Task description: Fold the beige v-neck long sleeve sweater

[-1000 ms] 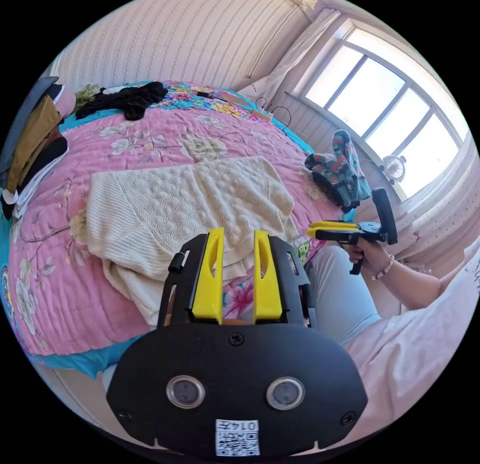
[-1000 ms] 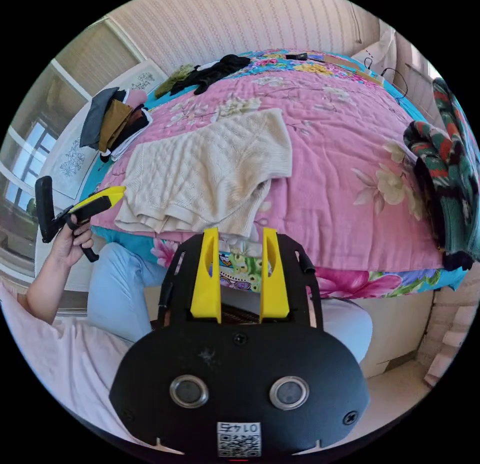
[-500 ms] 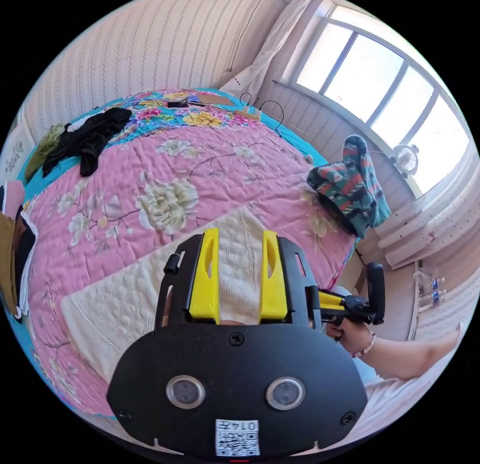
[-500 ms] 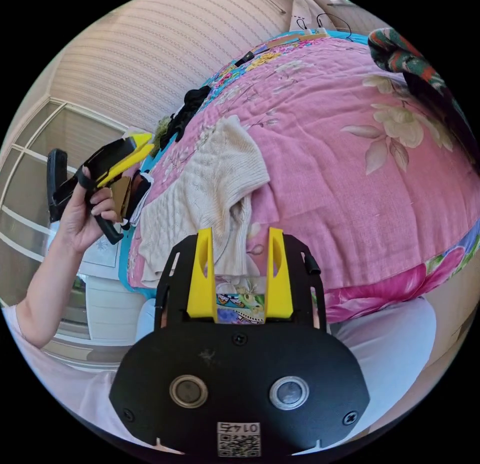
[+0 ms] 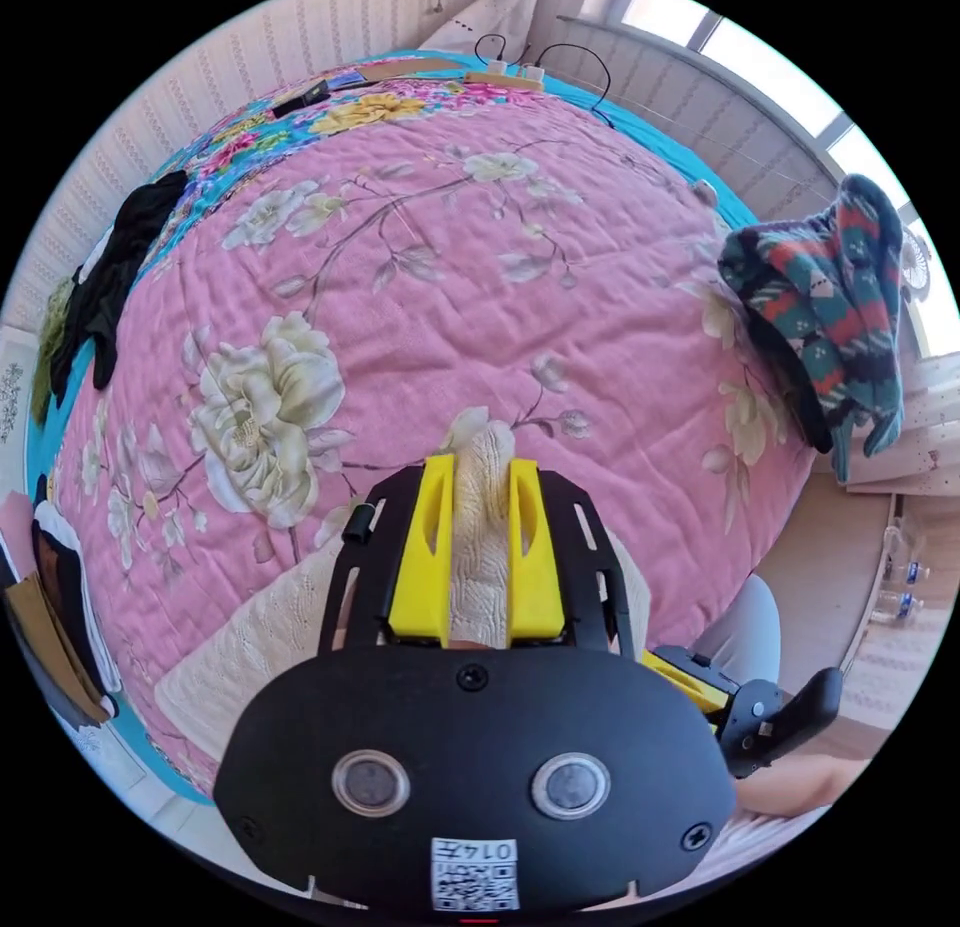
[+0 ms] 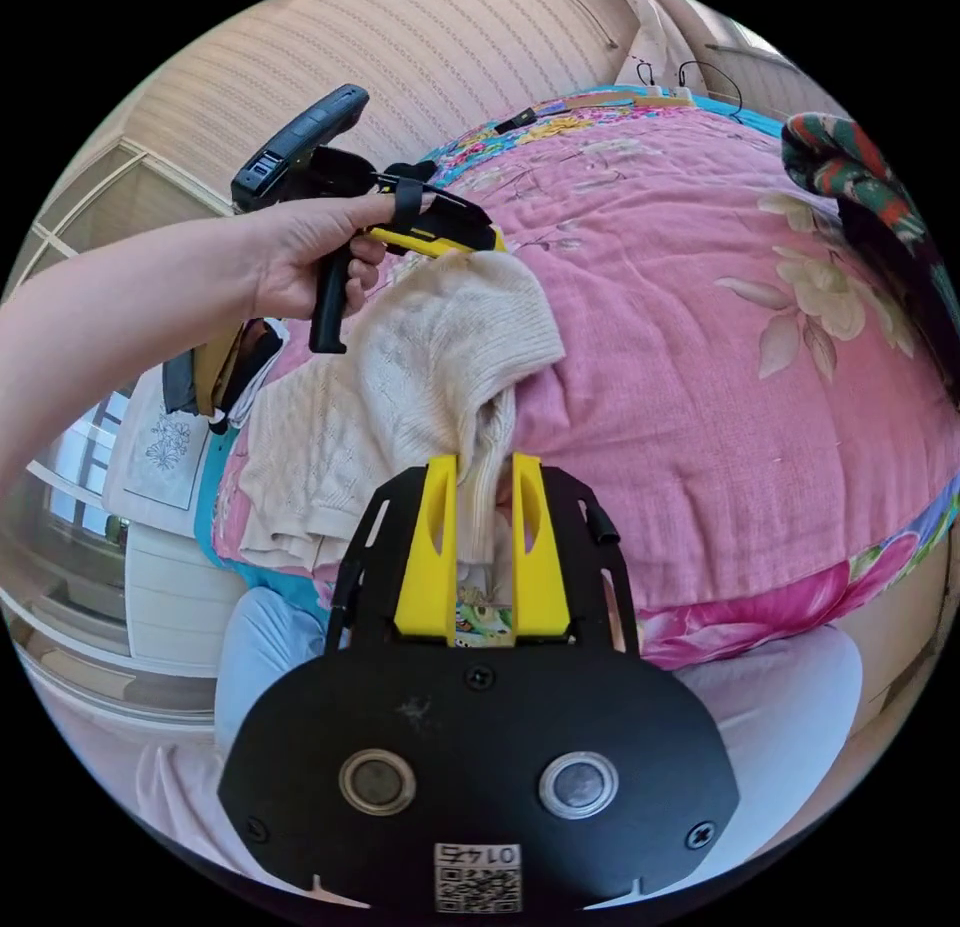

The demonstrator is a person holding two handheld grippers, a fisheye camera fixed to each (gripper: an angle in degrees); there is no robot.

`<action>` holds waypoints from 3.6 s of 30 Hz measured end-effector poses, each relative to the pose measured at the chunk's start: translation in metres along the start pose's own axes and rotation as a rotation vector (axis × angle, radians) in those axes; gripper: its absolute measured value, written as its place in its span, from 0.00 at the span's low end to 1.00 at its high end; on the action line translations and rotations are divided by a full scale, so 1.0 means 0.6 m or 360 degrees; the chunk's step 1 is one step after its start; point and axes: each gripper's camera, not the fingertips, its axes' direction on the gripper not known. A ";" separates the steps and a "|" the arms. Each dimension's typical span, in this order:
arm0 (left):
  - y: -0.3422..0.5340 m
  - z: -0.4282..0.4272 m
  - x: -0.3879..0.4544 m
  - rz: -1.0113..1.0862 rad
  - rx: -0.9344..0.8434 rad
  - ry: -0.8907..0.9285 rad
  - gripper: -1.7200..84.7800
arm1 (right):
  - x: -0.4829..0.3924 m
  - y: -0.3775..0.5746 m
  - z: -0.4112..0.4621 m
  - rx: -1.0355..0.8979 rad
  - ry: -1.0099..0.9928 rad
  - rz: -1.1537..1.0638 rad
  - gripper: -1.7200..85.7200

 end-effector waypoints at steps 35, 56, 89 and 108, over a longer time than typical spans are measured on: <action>0.759 -0.261 -0.399 -0.0813 0.0784 0.0308 0.10 | -0.680 -0.126 0.220 -0.0197 0.0155 -0.1567 0.10; 0.941 -0.343 -0.389 -0.0940 0.0861 0.0397 0.02 | -0.922 -0.314 0.457 -0.0494 0.0169 -0.1594 0.06; 1.063 -0.249 -0.425 -0.1182 0.0797 0.0358 0.17 | -0.988 -0.450 0.640 -0.1306 0.0041 -0.1856 0.14; 1.074 -0.272 -0.372 -0.1016 0.0989 0.0562 0.03 | -0.865 -0.395 0.287 -0.0458 -0.0220 -0.1829 0.09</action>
